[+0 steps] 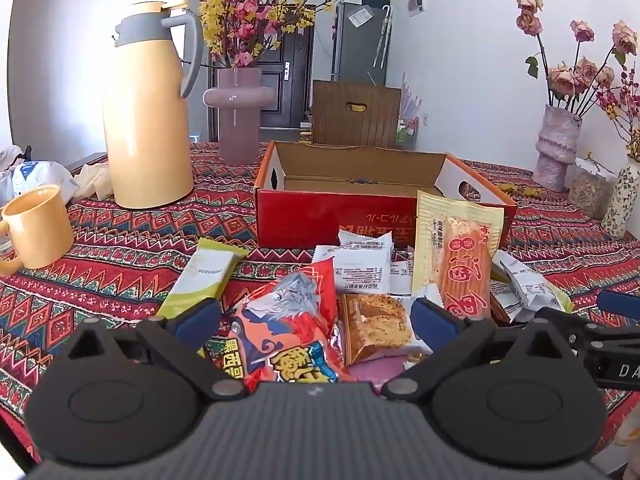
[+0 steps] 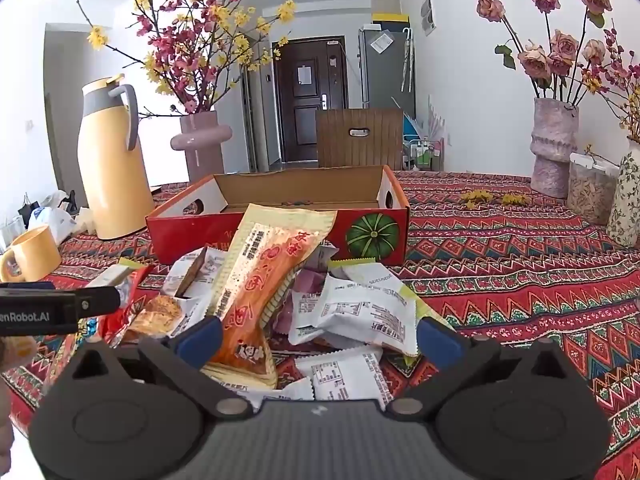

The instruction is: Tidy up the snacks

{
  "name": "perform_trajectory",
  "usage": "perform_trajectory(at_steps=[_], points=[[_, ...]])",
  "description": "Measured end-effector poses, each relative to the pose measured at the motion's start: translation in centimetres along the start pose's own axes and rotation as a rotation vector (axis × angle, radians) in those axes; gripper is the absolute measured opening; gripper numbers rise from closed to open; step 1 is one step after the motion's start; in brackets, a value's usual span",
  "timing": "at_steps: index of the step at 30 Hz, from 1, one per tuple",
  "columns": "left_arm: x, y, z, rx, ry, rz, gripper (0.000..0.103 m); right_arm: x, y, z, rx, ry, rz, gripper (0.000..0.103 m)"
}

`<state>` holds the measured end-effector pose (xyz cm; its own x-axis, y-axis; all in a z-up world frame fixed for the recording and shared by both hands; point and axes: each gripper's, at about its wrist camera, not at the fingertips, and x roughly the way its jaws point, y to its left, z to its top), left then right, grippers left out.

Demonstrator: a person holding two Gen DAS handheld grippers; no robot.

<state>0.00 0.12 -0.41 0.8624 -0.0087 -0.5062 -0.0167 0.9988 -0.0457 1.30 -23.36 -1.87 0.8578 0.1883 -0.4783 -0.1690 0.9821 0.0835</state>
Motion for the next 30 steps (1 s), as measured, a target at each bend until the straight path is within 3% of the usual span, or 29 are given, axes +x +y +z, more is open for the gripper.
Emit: perform_trajectory(at_steps=[30], points=[[0.12, 0.31, 0.09, -0.012, 0.003, -0.002, 0.103, 0.52, -0.06, -0.21, -0.002, 0.011, -0.002, 0.103]])
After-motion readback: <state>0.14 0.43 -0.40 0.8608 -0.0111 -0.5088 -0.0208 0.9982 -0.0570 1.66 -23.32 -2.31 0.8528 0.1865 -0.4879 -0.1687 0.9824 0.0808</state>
